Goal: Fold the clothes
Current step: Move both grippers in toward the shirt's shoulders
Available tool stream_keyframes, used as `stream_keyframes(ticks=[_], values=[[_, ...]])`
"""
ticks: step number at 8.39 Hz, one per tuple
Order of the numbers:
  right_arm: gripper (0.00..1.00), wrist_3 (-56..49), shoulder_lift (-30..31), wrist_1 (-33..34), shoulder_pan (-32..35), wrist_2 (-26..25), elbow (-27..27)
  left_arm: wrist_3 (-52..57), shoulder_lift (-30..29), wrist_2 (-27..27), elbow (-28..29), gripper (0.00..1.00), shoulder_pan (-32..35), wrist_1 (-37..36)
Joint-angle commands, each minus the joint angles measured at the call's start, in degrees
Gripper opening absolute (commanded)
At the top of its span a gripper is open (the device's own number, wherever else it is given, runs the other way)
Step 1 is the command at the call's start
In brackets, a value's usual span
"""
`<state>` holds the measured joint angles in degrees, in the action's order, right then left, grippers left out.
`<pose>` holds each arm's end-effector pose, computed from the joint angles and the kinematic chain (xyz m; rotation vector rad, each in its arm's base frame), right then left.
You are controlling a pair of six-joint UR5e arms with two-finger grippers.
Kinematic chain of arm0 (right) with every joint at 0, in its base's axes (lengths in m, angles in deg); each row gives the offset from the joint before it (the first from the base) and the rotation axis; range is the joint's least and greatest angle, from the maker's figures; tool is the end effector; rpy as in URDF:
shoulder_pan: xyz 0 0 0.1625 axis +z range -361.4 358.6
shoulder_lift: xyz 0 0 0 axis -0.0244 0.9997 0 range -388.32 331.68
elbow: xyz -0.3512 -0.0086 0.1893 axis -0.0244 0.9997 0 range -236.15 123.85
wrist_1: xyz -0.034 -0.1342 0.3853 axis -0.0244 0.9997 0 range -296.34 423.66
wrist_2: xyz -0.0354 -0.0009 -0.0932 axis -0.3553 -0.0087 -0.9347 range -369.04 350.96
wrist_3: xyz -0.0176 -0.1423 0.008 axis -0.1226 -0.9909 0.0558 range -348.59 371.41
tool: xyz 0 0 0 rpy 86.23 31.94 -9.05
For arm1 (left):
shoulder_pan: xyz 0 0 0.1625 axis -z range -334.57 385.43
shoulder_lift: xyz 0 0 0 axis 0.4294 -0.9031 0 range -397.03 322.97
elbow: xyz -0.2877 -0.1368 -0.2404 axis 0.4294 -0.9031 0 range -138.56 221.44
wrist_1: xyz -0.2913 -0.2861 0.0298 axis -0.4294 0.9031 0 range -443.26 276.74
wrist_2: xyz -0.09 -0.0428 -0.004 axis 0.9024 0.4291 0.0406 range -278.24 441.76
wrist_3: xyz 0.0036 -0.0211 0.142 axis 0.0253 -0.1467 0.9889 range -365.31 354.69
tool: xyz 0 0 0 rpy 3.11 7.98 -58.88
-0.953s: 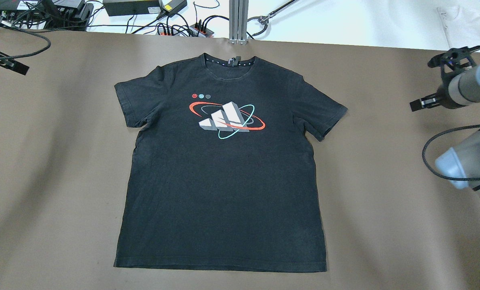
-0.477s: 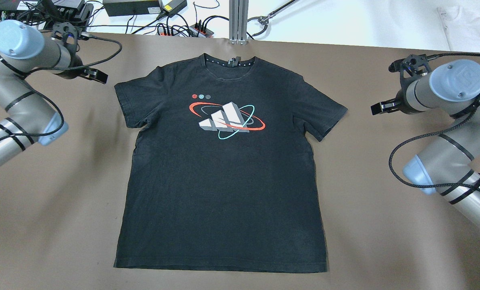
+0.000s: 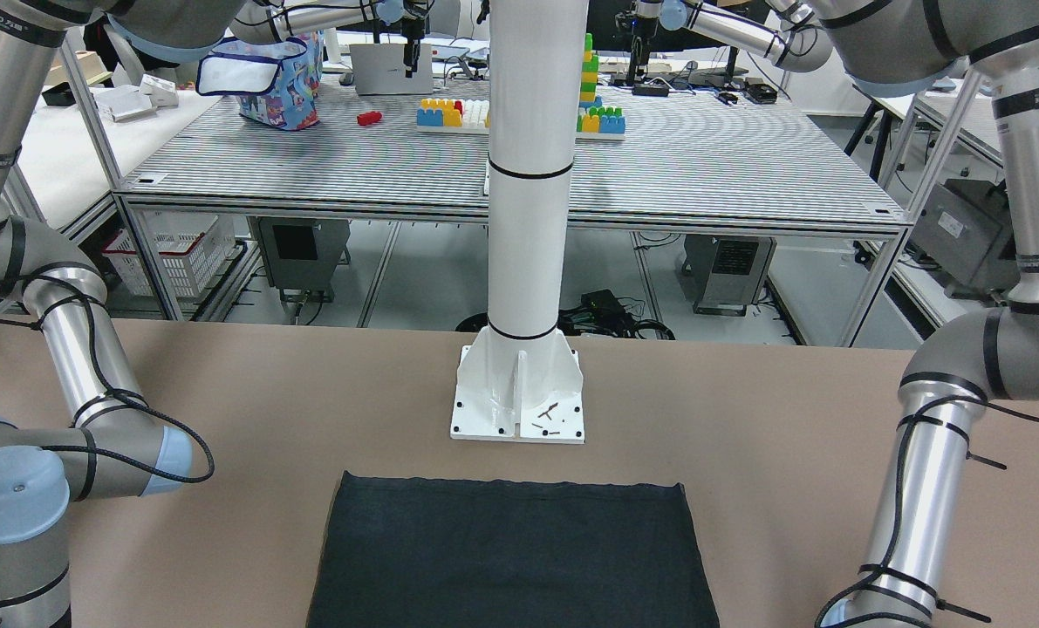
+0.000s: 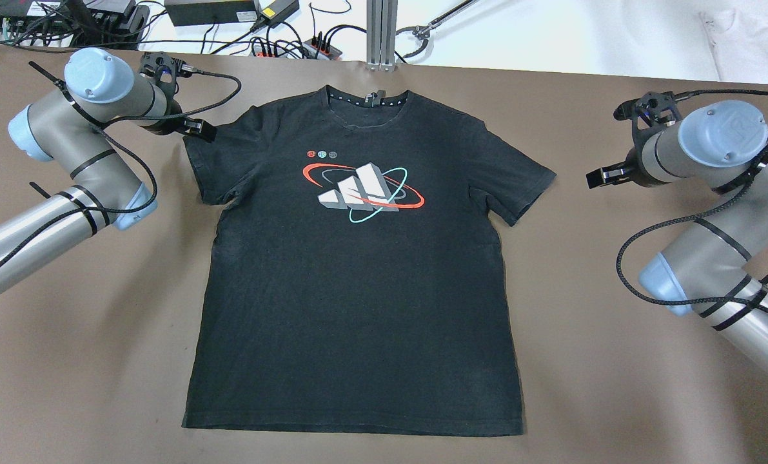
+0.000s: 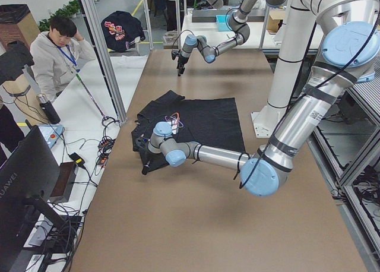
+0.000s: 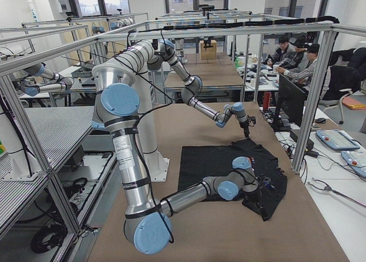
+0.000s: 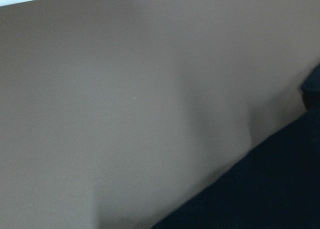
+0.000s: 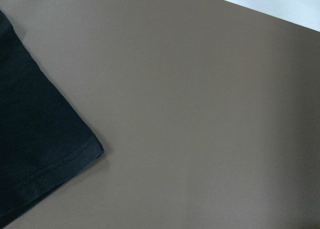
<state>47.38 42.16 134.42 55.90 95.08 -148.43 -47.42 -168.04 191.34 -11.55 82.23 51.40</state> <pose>-0.2735 -0.6081 0.4345 0.4553 -0.5963 -0.0339 0.3752 -0.7289 0.4511 0.4692 0.7670 0.0001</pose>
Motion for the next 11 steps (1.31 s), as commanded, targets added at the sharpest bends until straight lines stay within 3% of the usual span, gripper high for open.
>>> stream_keyframes(ticks=[1,2,4,5,6,9,11], values=[[0.94,-0.1,0.0,0.0,-0.4,-0.2,0.2,0.0,-1.2,0.4,2.8,0.88,-0.9,0.4],[0.94,-0.1,-0.1,0.0,-0.4,-0.3,0.3,0.0,-1.2,0.4,3.4,0.7,-0.9,0.4],[0.94,-0.1,-0.1,0.0,-0.4,-0.4,0.3,0.0,-1.2,0.8,3.6,0.45,-0.7,0.4],[0.94,-0.1,-0.1,0.0,-0.4,-0.4,0.3,0.1,-1.2,1.9,3.5,0.42,-0.3,0.4],[0.94,-0.1,-0.1,0.0,-0.4,-0.4,0.2,0.1,-1.3,2.2,3.3,0.44,0.4,0.5],[0.94,-0.1,0.0,-0.1,-0.4,-0.4,0.0,0.5,-1.1,2.0,2.9,0.71,1.1,0.5],[0.94,-0.1,0.0,-0.1,-0.5,-0.4,-0.1,0.6,-0.8,2.0,2.5,0.74,1.4,0.5]])
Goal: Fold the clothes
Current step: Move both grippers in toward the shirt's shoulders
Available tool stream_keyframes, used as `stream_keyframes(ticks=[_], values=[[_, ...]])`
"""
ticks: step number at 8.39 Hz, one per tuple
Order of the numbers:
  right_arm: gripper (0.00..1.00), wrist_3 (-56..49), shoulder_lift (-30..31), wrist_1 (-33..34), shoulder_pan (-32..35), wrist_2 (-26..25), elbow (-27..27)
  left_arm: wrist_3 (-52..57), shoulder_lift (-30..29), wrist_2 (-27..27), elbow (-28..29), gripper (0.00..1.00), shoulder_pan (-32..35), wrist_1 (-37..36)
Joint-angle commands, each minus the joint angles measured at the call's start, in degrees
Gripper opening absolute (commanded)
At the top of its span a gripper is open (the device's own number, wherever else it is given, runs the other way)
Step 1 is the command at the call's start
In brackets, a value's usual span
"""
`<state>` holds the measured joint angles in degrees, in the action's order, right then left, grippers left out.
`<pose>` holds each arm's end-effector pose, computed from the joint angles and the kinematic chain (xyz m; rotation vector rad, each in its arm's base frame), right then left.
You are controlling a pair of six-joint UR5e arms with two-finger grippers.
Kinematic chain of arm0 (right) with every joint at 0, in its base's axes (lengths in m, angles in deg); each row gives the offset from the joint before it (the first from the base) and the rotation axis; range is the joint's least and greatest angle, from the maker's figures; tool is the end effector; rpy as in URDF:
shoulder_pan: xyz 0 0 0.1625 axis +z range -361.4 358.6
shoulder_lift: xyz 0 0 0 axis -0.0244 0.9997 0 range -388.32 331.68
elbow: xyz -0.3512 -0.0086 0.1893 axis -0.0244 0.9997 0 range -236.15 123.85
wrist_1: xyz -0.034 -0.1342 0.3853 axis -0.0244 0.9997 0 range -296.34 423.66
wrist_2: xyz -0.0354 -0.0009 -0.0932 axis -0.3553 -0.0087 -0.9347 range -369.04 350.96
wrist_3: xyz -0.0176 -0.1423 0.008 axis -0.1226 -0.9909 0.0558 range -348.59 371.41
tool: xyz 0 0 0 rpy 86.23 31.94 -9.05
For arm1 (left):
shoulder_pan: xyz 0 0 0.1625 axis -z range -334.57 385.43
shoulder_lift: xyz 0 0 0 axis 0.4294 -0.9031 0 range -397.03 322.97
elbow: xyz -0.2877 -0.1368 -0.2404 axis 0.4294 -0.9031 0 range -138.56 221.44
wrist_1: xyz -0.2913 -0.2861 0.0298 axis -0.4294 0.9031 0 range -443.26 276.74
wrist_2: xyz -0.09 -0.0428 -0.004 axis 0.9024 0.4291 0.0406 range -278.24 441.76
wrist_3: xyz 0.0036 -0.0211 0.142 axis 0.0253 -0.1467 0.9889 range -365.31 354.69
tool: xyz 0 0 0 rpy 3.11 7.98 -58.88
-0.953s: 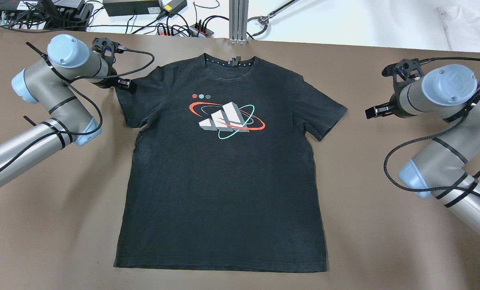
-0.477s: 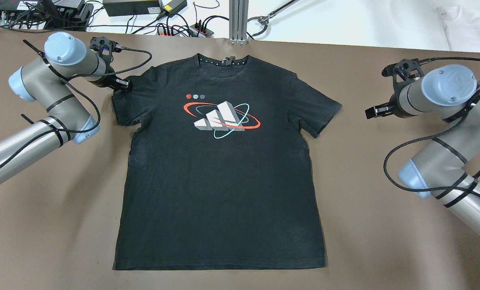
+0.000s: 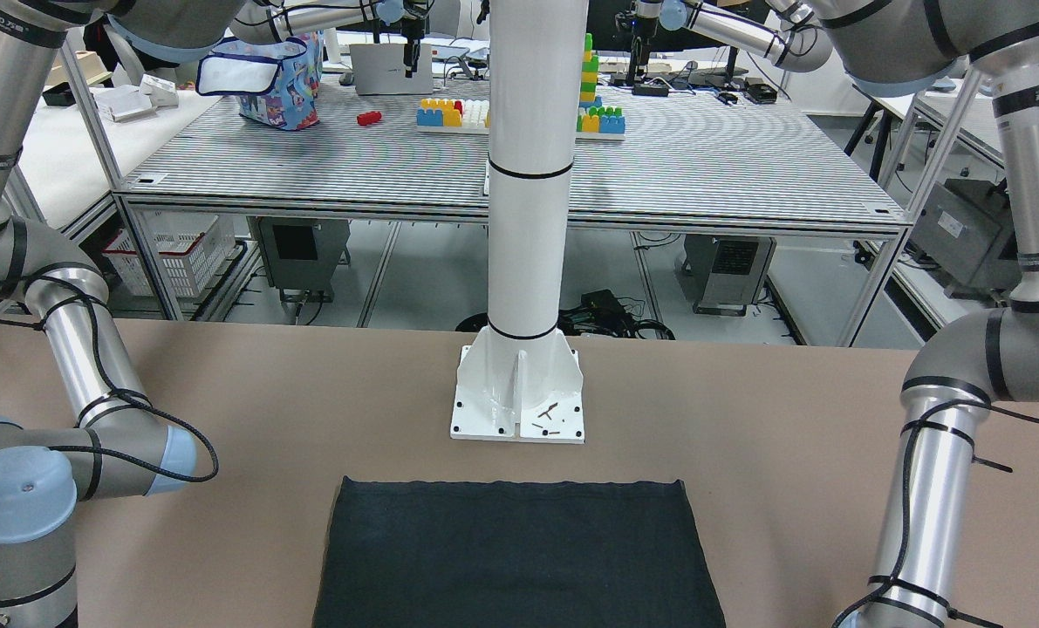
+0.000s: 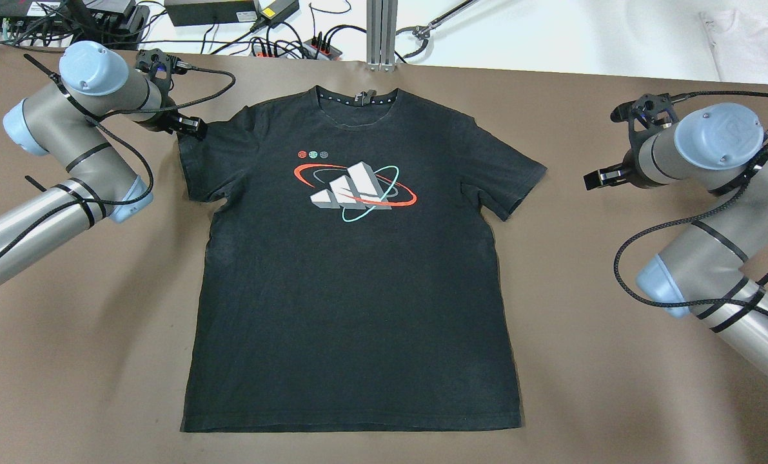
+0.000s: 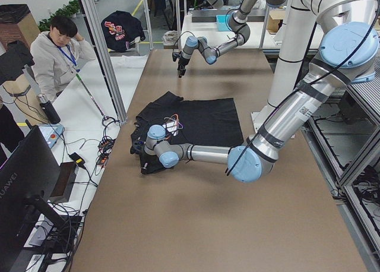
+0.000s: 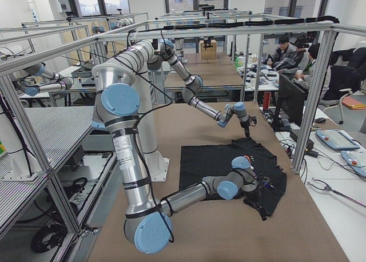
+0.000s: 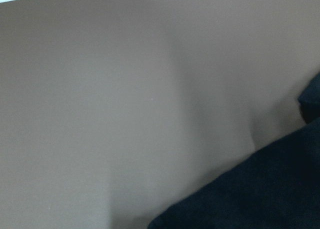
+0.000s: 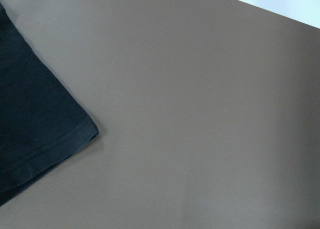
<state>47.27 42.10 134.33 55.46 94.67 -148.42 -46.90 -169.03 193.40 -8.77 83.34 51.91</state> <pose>-0.2776 -0.6069 0.4338 0.4597 -0.5934 -0.0408 0.3673 -0.7370 0.4611 0.4400 0.7737 0.0013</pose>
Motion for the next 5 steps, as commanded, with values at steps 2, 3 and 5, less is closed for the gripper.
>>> stream_keyframes(ticks=[2,3,5], values=[[0.94,0.0,0.1,-0.1,-0.1,-0.1,-0.1,0.4,0.4,0.0,-0.1,0.69,0.7,-0.1],[0.94,0.0,0.0,-0.1,-0.1,-0.1,-0.1,0.5,0.5,0.0,0.1,0.6,0.7,-0.1],[0.94,0.0,0.1,-0.1,-0.1,-0.1,0.0,0.5,0.5,0.0,0.1,0.46,0.5,-0.1]])
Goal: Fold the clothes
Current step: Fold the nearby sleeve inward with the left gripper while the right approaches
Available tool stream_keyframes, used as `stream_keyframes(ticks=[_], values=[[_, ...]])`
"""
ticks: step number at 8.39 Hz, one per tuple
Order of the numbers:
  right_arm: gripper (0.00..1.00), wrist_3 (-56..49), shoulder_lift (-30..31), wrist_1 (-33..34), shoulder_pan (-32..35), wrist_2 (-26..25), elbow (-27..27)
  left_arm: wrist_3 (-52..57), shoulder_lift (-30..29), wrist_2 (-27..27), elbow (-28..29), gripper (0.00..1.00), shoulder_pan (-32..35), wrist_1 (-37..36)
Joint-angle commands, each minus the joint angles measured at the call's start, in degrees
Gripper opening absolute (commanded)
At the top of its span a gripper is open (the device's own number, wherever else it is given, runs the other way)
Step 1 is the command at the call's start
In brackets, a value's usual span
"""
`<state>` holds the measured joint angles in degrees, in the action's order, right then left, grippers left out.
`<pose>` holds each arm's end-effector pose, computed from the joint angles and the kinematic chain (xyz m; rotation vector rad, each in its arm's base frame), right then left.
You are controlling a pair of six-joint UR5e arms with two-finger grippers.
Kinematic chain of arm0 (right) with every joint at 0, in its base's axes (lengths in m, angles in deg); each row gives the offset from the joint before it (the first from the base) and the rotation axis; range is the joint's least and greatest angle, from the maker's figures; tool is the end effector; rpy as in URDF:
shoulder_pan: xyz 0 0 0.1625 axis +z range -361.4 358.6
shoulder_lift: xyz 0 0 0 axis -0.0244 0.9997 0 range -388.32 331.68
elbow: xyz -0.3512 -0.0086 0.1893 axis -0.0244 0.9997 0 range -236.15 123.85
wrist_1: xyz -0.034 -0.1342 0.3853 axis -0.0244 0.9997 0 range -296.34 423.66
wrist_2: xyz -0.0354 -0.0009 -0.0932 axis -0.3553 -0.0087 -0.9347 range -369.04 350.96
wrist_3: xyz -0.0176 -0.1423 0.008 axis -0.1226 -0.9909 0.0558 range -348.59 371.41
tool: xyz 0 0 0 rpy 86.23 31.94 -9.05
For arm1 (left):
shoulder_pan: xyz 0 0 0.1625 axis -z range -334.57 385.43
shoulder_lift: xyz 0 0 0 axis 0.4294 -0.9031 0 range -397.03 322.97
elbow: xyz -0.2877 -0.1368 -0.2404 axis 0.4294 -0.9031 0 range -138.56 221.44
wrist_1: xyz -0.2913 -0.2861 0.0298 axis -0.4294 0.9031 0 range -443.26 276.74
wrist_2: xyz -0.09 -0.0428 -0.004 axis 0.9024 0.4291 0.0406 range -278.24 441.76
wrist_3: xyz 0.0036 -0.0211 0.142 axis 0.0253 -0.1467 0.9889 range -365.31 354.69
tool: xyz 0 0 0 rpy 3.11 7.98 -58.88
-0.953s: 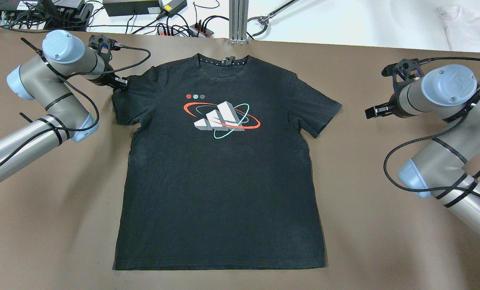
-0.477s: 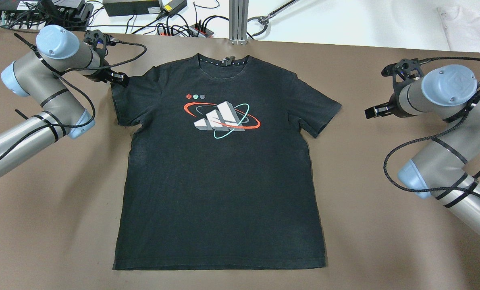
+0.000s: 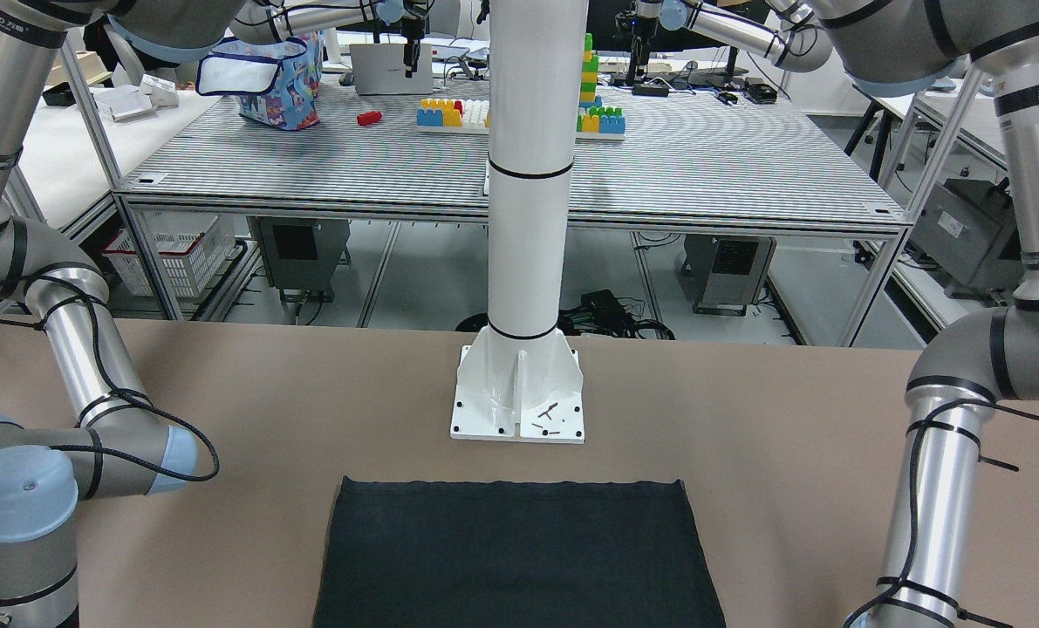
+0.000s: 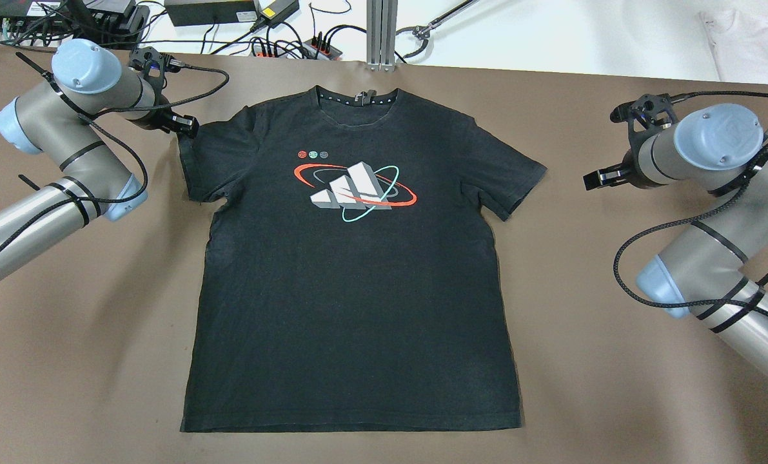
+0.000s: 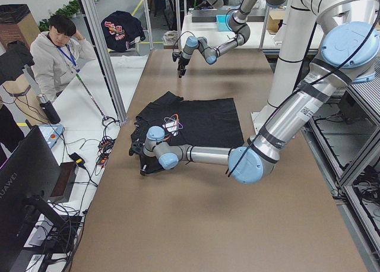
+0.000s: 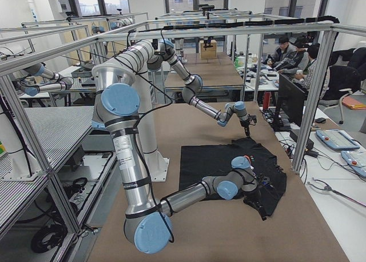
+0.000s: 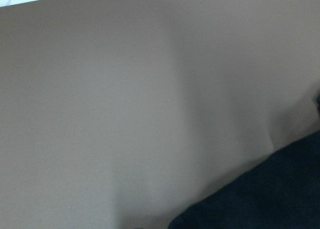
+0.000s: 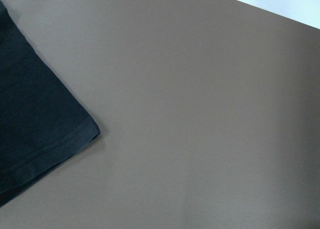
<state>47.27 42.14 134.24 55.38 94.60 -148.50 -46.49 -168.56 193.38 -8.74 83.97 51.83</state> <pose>-0.2782 -0.6064 0.4333 0.4618 -0.5940 -0.0419 0.3579 -0.7389 0.4683 0.4388 0.7640 -0.0046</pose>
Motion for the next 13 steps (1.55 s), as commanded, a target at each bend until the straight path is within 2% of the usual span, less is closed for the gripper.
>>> stream_keyframes(ticks=[1,2,3,5,7,9,11,13], values=[[0.94,0.0,0.0,0.1,0.0,0.0,0.1,0.1,0.0,0.0,0.1,0.43,-0.1,0.0],[0.94,0.0,-0.1,0.1,0.0,0.0,0.3,0.1,0.0,0.0,0.1,0.4,0.0,0.0],[0.94,0.0,-0.1,0.1,0.0,0.0,0.2,0.1,0.1,0.0,0.1,0.3,-0.1,0.0],[0.94,0.0,0.0,0.0,0.0,0.0,0.2,0.0,0.0,0.0,0.0,0.0,0.0,0.1],[0.94,0.0,0.0,0.0,0.0,0.0,0.1,-0.3,0.0,0.1,-0.7,0.0,0.1,0.1],[0.94,0.0,0.0,-0.1,-0.4,0.0,0.1,-1.2,0.7,1.7,-5.2,0.0,0.5,0.0],[0.94,0.0,0.0,-0.1,-0.5,0.0,0.1,-7.9,0.5,2.8,-10.1,0.0,0.1,-0.6],[0.94,0.0,0.0,-0.2,-1.0,0.0,0.1,-16.2,-0.5,2.6,-12.7,0.0,-1.2,-0.6]])
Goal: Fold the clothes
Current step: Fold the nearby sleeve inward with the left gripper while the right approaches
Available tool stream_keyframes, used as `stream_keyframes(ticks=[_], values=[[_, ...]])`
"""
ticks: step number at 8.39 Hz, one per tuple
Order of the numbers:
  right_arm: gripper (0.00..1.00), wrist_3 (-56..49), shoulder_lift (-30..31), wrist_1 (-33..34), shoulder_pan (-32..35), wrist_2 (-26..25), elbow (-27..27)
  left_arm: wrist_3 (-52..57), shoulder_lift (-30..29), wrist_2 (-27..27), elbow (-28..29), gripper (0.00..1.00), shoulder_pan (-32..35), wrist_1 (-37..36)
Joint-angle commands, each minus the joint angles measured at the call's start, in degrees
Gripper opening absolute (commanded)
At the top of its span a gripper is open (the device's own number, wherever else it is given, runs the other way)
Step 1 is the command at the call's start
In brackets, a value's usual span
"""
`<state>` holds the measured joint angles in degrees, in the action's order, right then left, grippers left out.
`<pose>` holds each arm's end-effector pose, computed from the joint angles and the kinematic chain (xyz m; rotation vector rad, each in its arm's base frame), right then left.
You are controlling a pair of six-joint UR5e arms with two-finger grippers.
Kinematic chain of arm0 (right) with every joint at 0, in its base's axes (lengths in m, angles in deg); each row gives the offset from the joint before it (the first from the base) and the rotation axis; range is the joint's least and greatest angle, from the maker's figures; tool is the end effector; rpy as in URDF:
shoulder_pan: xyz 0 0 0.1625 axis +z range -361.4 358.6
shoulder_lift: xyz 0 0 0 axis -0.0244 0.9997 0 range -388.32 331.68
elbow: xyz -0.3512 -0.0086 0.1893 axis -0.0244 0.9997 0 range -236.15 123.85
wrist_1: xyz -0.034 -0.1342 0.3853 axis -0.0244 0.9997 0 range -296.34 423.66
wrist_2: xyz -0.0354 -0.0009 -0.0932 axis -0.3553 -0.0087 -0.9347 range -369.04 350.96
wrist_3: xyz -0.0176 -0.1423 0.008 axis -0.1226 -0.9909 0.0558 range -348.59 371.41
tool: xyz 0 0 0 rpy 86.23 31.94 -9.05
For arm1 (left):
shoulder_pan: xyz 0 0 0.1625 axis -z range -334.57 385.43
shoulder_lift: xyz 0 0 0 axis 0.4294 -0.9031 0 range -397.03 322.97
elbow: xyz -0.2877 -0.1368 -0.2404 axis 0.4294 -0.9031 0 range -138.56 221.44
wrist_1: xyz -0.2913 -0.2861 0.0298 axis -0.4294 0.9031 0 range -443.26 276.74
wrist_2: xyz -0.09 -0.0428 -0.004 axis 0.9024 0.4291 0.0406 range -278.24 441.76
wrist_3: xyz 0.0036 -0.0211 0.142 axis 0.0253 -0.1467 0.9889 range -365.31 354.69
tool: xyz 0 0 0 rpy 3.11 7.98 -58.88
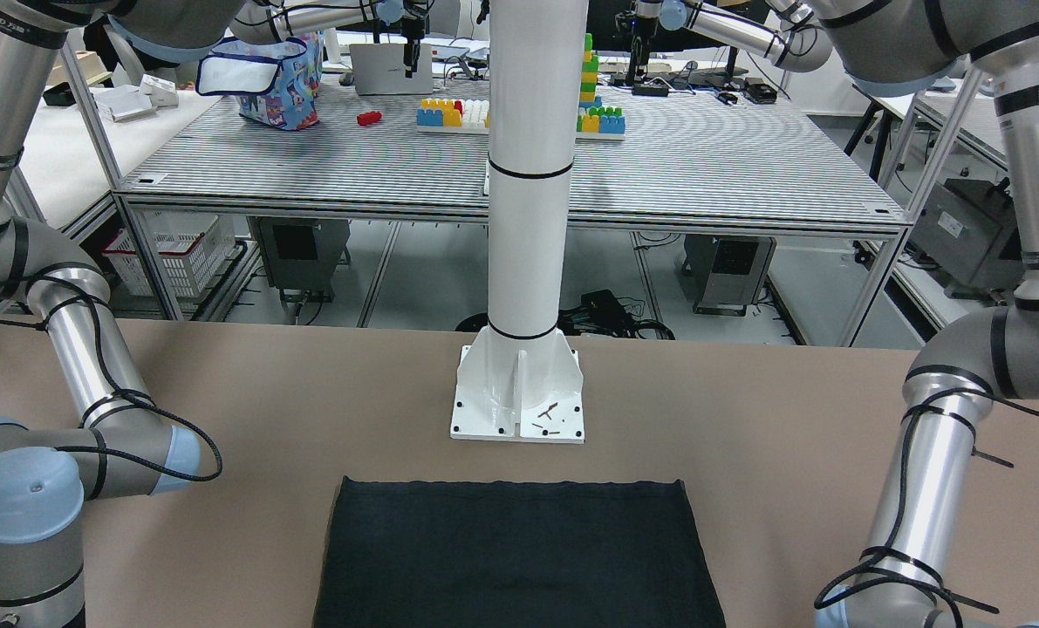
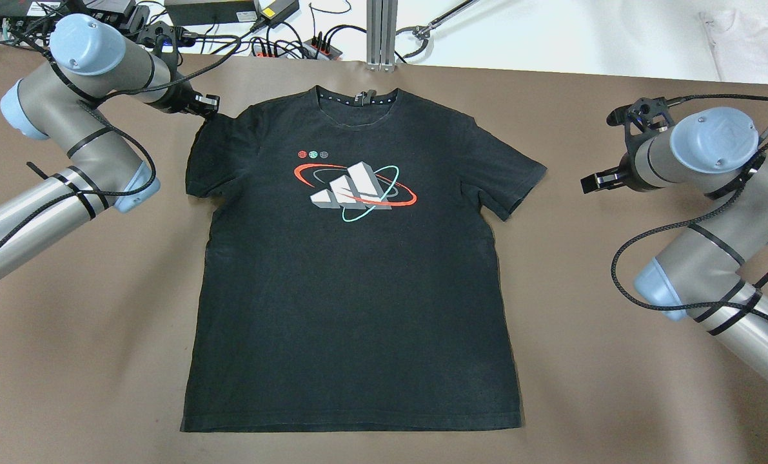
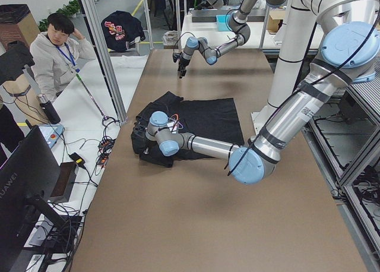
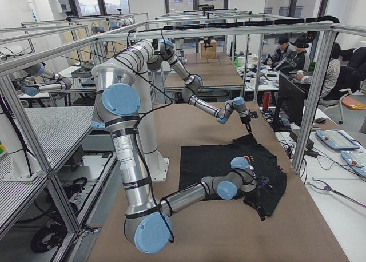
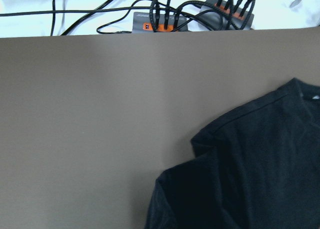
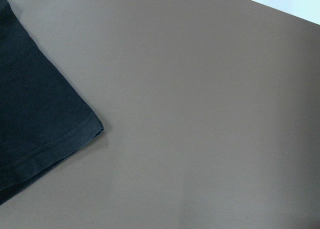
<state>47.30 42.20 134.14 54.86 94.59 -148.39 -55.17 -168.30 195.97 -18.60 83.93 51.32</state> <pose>-0.2836 -0.6039 0.4347 0.4581 -0.5955 -0.0499 0.3583 -0.7270 0.3773 0.4745 0.9190 -0.0855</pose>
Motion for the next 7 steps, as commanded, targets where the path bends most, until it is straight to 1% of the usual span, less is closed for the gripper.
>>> stream_keyframes(ticks=[1,2,3,4,6,7], values=[[0.94,0.0,0.0,-0.1,-0.5,0.0,0.0,-10.7,-2.1,-0.9,-2.9,0.0,-3.1,-0.1],[0.94,0.1,0.1,-0.1,-0.5,0.0,0.0,-13.9,-3.8,-5.1,-2.7,0.0,-6.0,-0.8],[0.94,0.1,0.0,-0.1,-0.5,0.0,0.0,-16.4,-6.3,-9.0,-2.4,0.0,-9.0,-3.4],[0.94,0.1,0.0,0.0,-0.5,0.0,0.0,-18.0,-7.9,-11.7,-2.2,0.0,-10.8,-5.7],[0.94,0.1,0.1,0.0,-0.5,0.0,0.1,-18.9,-7.7,-16.3,-1.4,0.0,-13.7,-5.7],[0.94,0.5,0.0,-0.1,-0.5,0.0,0.1,-18.6,-7.4,-17.5,0.6,0.0,-14.3,-5.2]])
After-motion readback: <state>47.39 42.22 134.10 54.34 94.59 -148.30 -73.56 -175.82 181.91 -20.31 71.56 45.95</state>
